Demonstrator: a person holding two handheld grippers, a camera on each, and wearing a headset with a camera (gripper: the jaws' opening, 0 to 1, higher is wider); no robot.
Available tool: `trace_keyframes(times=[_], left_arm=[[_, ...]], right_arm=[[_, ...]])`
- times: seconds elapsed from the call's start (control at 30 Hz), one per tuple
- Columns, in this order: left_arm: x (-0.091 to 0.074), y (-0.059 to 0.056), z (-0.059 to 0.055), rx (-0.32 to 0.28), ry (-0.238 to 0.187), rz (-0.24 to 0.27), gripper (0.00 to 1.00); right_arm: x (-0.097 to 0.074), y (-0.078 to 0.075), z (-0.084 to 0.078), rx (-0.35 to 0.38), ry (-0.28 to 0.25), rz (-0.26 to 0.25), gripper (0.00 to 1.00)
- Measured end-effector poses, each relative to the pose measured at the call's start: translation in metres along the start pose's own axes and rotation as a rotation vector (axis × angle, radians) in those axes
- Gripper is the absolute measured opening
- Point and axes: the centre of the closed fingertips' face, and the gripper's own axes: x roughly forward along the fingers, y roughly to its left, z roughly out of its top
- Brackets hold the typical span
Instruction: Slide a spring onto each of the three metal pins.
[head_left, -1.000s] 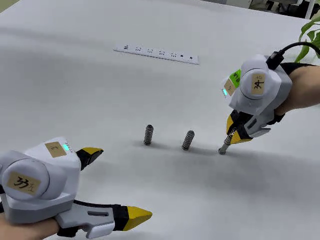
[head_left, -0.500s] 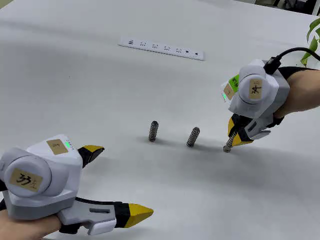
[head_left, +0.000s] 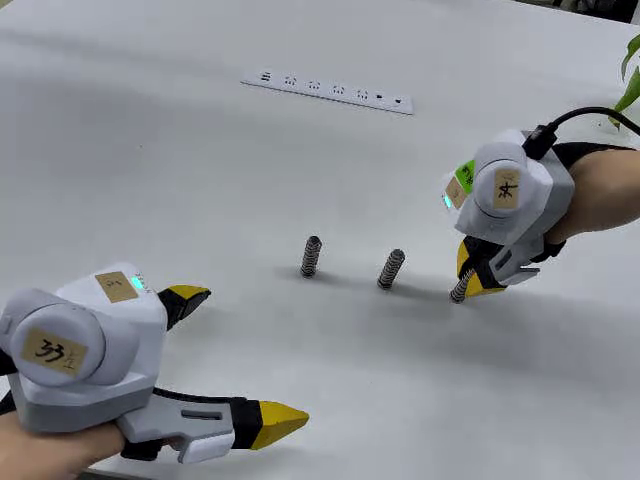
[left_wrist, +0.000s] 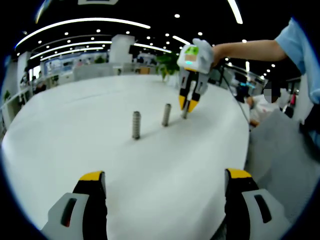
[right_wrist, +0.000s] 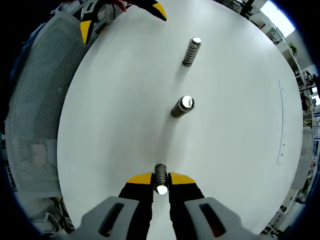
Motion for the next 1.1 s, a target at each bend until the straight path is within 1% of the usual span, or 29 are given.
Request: trace_keyframes(times=[0.23, 0.33, 0.4, 0.43, 0.53, 0.57, 0.6, 0.63, 0.67, 0.7, 0.73, 0.8, 0.83, 0.87, 0.9, 0.93, 0.97, 1.0, 1.07, 1.1], left_arm=[[0.001, -0.001, 0.000, -0.001, 0.000, -0.003, 1.00], [0.001, -0.001, -0.001, 0.000, 0.001, -0.004, 1.00], [0.000, 0.000, -0.001, 0.000, 0.002, -0.003, 1.00], [0.000, -0.001, -0.001, 0.000, 0.001, -0.004, 1.00], [0.000, -0.001, 0.000, 0.004, 0.003, -0.006, 1.00], [0.000, -0.001, 0.000, 0.006, 0.004, -0.006, 1.00], [-0.001, -0.001, 0.001, 0.009, 0.005, -0.006, 1.00], [-0.001, -0.001, 0.002, 0.011, 0.004, -0.006, 1.00], [-0.001, -0.001, 0.004, 0.012, 0.002, -0.005, 1.00], [-0.001, -0.001, 0.004, 0.014, 0.001, -0.005, 1.00], [-0.001, 0.000, 0.005, 0.015, 0.001, -0.004, 1.00], [-0.002, 0.000, 0.007, 0.020, 0.000, -0.004, 1.00], [-0.002, -0.001, 0.008, 0.024, 0.000, -0.006, 1.00], [-0.002, -0.001, 0.009, 0.027, -0.001, -0.006, 1.00], [-0.002, -0.001, 0.010, 0.030, -0.003, -0.007, 1.00], [-0.002, -0.002, 0.011, 0.033, -0.004, -0.010, 1.00], [-0.002, -0.003, 0.012, 0.040, -0.005, -0.013, 1.00], [-0.002, -0.003, 0.011, 0.051, 0.002, -0.015, 1.00], [-0.003, -0.004, 0.009, 0.058, 0.010, -0.018, 1.00], [-0.002, -0.004, 0.009, 0.059, 0.011, -0.020, 1.00]], right_arm=[[-0.001, 0.002, 0.001, 0.001, 0.003, -0.002, 0.13], [0.000, 0.000, 0.000, 0.009, -0.007, 0.002, 0.13], [0.000, 0.001, 0.002, 0.018, -0.020, 0.003, 0.20], [0.000, 0.000, 0.004, 0.022, -0.030, -0.007, 0.24], [-0.003, 0.000, 0.007, 0.024, -0.058, -0.017, 0.32], [-0.003, 0.000, 0.007, 0.030, -0.065, -0.019, 0.40], [-0.004, 0.000, 0.009, 0.034, -0.086, -0.028, 0.48], [-0.005, -0.001, 0.011, 0.038, -0.106, -0.042, 0.56], [-0.006, 0.000, 0.011, 0.051, -0.117, -0.050, 0.67], [-0.006, 0.000, 0.012, 0.060, -0.128, -0.060, 0.72], [-0.006, -0.003, 0.009, 0.064, -0.146, -0.073, 0.76], [-0.007, -0.002, 0.007, 0.097, -0.176, -0.094, 0.83], [-0.009, 0.000, 0.007, 0.129, -0.192, -0.104, 0.86], [-0.009, -0.001, 0.004, 0.152, -0.213, -0.115, 0.91], [-0.011, 0.001, 0.005, 0.173, -0.240, -0.123, 0.94], [-0.014, 0.002, 0.009, 0.195, -0.275, -0.135, 0.96], [-0.016, 0.004, 0.009, 0.211, -0.295, -0.141, 0.97], [-0.019, 0.008, 0.008, 0.245, -0.318, -0.152, 0.98], [-0.022, 0.011, 0.003, 0.287, -0.341, -0.168, 0.99], [-0.025, 0.013, -0.001, 0.311, -0.359, -0.190, 0.99]])
